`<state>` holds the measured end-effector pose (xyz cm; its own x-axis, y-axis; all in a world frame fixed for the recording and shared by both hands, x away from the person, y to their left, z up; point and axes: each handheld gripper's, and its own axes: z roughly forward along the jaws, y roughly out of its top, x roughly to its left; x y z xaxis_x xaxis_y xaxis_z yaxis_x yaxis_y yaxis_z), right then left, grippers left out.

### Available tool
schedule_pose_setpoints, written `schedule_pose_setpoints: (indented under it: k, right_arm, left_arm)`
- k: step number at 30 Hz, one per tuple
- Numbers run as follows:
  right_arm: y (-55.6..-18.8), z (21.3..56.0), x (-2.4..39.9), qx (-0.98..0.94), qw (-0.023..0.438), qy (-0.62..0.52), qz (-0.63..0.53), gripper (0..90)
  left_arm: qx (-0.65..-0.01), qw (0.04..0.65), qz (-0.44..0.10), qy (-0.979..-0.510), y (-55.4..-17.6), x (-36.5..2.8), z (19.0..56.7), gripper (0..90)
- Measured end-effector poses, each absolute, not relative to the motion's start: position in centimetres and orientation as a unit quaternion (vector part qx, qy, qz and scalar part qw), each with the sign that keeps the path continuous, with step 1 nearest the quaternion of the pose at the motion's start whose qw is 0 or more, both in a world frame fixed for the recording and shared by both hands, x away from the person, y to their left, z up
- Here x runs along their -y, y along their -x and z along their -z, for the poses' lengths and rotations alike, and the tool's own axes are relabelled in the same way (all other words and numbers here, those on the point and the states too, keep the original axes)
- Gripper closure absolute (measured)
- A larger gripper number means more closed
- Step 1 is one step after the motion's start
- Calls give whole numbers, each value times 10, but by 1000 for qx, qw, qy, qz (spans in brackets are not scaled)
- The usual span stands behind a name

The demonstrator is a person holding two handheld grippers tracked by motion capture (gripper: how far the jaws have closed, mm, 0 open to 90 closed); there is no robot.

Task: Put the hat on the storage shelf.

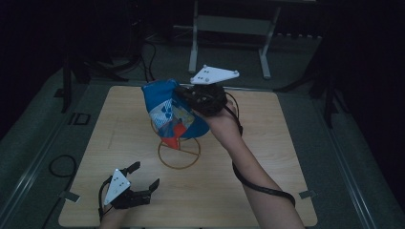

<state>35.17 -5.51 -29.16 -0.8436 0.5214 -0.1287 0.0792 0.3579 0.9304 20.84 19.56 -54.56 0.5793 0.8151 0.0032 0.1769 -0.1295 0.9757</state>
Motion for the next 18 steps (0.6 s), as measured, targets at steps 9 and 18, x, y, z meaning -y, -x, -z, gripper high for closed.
schedule_pose_setpoints:
  k: [9,18]
  right_arm:
    - [-367,314,50,-811,182,-208,-515,900]
    - [-373,329,56,-818,177,-218,-503,900]
  left_arm:
    - [-365,558,-285,-689,-209,-199,546,102]
    - [-368,559,-281,-688,-209,-199,547,106]
